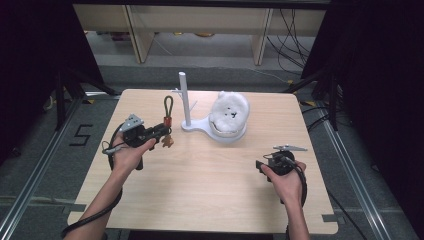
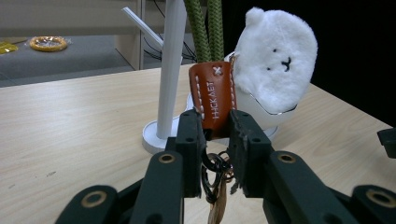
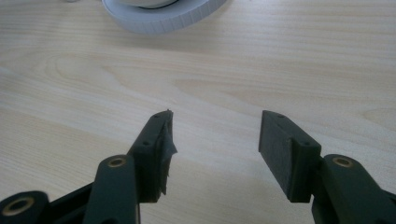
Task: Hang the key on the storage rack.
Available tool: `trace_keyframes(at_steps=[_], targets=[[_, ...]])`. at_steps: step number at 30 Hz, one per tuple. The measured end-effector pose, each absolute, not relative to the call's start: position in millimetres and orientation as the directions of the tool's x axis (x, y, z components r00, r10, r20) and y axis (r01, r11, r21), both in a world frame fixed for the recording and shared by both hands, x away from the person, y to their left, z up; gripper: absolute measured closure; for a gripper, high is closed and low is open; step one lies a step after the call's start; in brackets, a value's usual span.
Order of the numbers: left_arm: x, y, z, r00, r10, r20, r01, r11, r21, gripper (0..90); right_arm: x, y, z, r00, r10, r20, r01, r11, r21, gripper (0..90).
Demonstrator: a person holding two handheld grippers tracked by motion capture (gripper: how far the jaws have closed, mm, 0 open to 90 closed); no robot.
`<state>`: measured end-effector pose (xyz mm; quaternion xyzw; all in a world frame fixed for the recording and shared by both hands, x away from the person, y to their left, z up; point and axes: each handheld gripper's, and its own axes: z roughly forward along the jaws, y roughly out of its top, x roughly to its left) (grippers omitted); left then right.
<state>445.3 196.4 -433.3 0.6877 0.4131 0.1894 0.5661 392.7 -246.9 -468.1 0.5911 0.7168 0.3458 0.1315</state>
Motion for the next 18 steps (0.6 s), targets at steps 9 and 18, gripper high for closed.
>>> trace_keyframes(at_steps=[9,18], targets=[[452.7,196.3,-428.8,0.590,0.782,-0.204,0.353,-0.022,0.935,73.7,391.9,-246.6,-467.6,-0.259,0.943,0.209,0.761,0.066,0.645,45.8],[461.6,194.6,-424.7,0.587,0.781,-0.215,0.358,-0.012,0.934,73.7,392.8,-246.5,-469.3,-0.260,0.940,0.221,0.760,0.058,0.647,45.8]])
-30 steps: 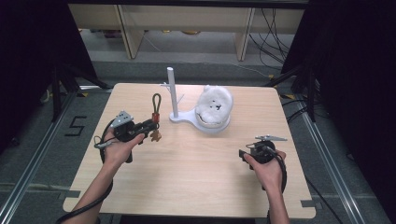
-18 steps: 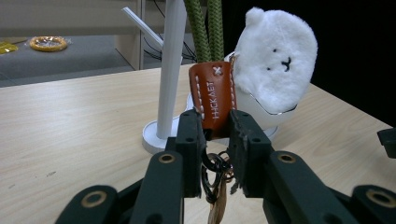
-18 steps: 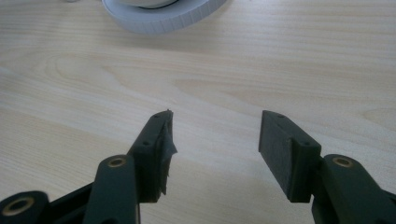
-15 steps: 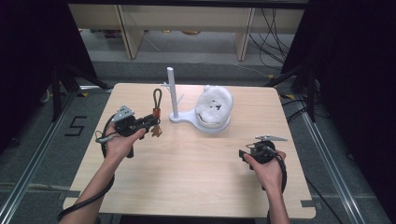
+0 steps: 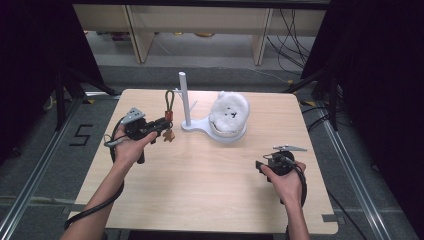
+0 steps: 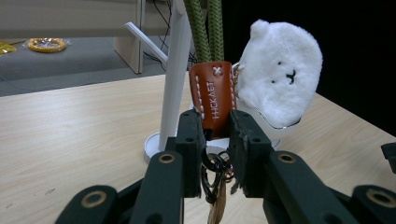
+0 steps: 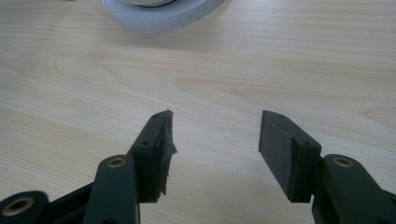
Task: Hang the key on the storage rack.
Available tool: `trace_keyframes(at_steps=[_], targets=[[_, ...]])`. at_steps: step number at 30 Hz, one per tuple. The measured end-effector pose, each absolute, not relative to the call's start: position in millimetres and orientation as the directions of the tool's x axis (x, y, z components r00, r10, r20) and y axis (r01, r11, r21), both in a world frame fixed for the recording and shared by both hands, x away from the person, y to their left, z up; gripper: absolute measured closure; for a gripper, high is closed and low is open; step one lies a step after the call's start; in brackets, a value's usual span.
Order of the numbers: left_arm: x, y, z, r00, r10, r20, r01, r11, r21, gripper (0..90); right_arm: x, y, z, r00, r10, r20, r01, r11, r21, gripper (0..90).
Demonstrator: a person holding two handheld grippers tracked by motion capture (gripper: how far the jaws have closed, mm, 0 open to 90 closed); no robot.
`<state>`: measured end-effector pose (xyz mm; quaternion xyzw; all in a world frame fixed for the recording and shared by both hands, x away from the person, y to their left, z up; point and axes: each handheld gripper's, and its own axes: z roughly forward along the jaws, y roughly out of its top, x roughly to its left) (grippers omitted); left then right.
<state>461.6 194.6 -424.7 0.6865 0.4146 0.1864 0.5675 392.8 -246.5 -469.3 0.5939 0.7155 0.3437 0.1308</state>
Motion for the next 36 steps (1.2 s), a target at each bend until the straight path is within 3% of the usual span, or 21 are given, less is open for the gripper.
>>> trace_keyframes(at_steps=[36], targets=[[485.0,191.4,-422.2,0.562,0.793,-0.236,0.380,0.006,0.925,73.5,392.7,-246.3,-471.7,-0.269,0.943,0.196,0.753,0.079,0.653,45.8]])
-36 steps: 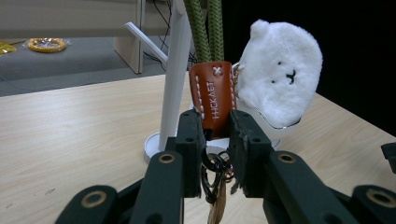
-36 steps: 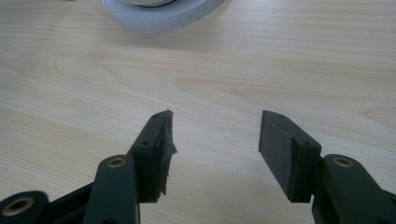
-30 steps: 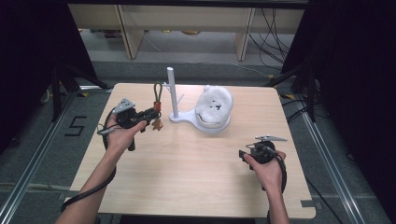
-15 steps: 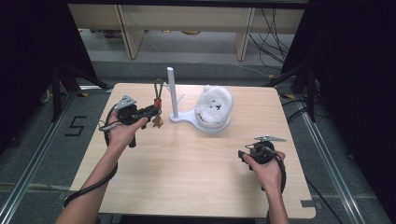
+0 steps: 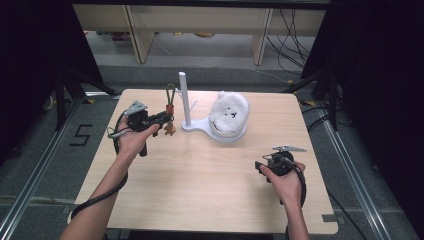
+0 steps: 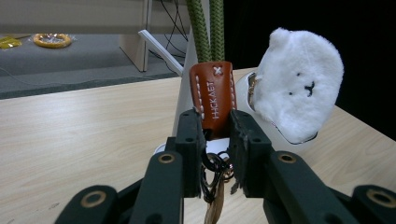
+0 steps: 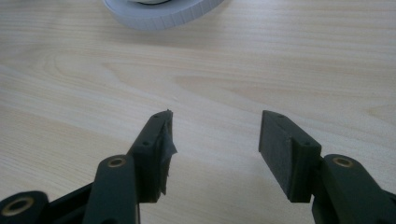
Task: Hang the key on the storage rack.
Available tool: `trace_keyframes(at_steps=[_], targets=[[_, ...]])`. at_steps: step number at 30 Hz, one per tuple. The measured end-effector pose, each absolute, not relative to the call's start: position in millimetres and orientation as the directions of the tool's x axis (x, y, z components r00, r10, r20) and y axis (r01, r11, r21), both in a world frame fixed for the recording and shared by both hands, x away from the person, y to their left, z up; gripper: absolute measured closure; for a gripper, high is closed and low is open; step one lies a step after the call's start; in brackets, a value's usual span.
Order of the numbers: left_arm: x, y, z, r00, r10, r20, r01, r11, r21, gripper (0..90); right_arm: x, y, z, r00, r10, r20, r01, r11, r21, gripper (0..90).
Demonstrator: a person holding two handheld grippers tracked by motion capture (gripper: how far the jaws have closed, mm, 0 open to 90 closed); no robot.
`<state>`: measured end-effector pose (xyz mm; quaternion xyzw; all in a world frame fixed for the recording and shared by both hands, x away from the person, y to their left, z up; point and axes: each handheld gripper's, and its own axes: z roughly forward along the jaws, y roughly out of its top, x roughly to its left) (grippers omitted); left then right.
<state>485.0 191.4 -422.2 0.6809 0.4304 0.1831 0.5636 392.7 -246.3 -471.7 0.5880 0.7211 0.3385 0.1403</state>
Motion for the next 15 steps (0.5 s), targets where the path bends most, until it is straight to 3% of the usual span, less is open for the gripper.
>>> trace_keyframes(at_steps=[15], targets=[[490.9,187.6,-426.5,0.559,0.787,-0.262,0.399,0.022,0.917,73.4,392.6,-245.5,-471.3,-0.255,0.942,0.217,0.759,0.056,0.649,45.8]])
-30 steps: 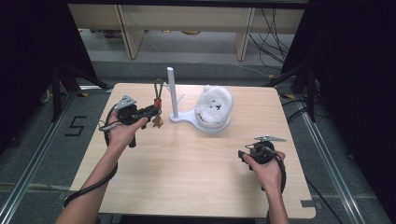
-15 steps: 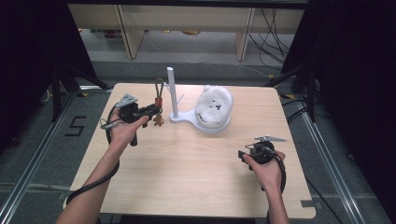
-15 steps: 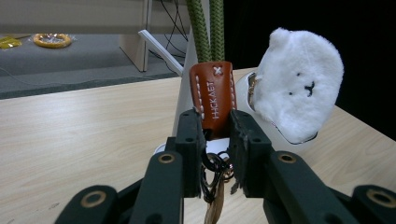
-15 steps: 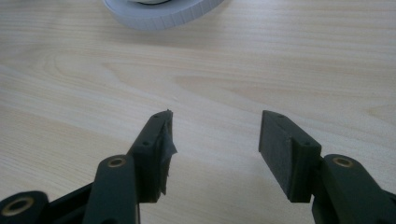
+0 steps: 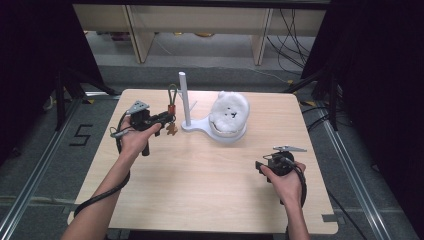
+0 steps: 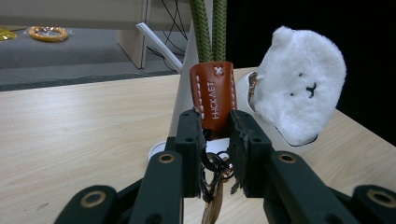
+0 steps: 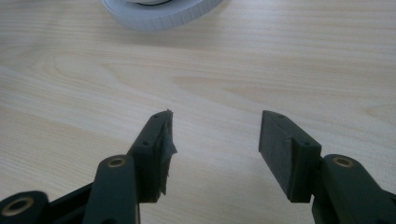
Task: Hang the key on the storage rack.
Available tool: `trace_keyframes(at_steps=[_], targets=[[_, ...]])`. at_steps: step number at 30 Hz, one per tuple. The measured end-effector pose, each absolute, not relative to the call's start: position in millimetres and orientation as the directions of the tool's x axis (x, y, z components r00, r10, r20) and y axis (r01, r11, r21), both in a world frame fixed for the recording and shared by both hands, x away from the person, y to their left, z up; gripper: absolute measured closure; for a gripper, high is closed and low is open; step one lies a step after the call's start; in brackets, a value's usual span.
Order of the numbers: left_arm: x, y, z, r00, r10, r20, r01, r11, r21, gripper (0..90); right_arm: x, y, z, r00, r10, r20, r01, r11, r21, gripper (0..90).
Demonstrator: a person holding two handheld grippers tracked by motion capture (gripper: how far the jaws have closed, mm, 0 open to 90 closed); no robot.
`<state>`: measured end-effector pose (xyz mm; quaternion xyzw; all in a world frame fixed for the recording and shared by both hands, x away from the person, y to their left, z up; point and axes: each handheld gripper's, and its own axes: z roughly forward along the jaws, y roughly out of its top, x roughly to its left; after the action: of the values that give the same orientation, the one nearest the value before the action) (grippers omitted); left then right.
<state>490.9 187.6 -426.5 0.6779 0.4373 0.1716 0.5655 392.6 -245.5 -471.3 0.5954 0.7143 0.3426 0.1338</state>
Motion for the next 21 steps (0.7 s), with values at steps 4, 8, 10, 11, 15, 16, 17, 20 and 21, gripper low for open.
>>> trace_keyframes(at_steps=[4,8,10,11,15,16,17,20,21], targets=[[492.3,186.7,-427.9,0.555,0.787,-0.270,0.407,0.026,0.913,73.4,391.7,-246.2,-470.5,-0.261,0.940,0.218,0.758,0.060,0.649,45.8],[493.5,185.2,-428.7,0.555,0.787,-0.271,0.409,0.025,0.912,73.3,391.9,-247.5,-470.6,-0.255,0.946,0.200,0.758,0.067,0.648,45.7],[493.8,184.7,-428.8,0.554,0.787,-0.270,0.410,0.024,0.912,73.3,391.2,-247.7,-469.9,-0.262,0.941,0.211,0.761,0.067,0.646,45.8],[494.1,184.2,-428.9,0.553,0.787,-0.272,0.412,0.025,0.911,73.3,391.2,-247.6,-469.8,-0.261,0.942,0.213,0.761,0.065,0.646,45.8],[494.6,183.3,-429.4,0.554,0.786,-0.273,0.412,0.026,0.911,73.3,391.2,-247.6,-469.9,-0.262,0.941,0.213,0.760,0.065,0.646,45.8],[494.7,183.1,-429.5,0.556,0.786,-0.272,0.411,0.025,0.911,73.3,391.2,-247.6,-469.9,-0.261,0.942,0.213,0.761,0.065,0.646,45.8],[494.8,182.9,-429.6,0.556,0.785,-0.272,0.411,0.024,0.911,73.3,391.2,-247.3,-469.8,-0.256,0.942,0.216,0.761,0.059,0.646,45.8],[495.2,181.7,-430.6,0.552,0.788,-0.272,0.416,0.022,0.909,73.3,391.4,-246.2,-469.7,-0.243,0.944,0.224,0.763,0.043,0.645,45.8],[495.5,181.5,-431.1,0.553,0.787,-0.272,0.416,0.022,0.909,73.2,391.4,-246.4,-469.8,-0.244,0.944,0.222,0.763,0.045,0.645,45.8]])
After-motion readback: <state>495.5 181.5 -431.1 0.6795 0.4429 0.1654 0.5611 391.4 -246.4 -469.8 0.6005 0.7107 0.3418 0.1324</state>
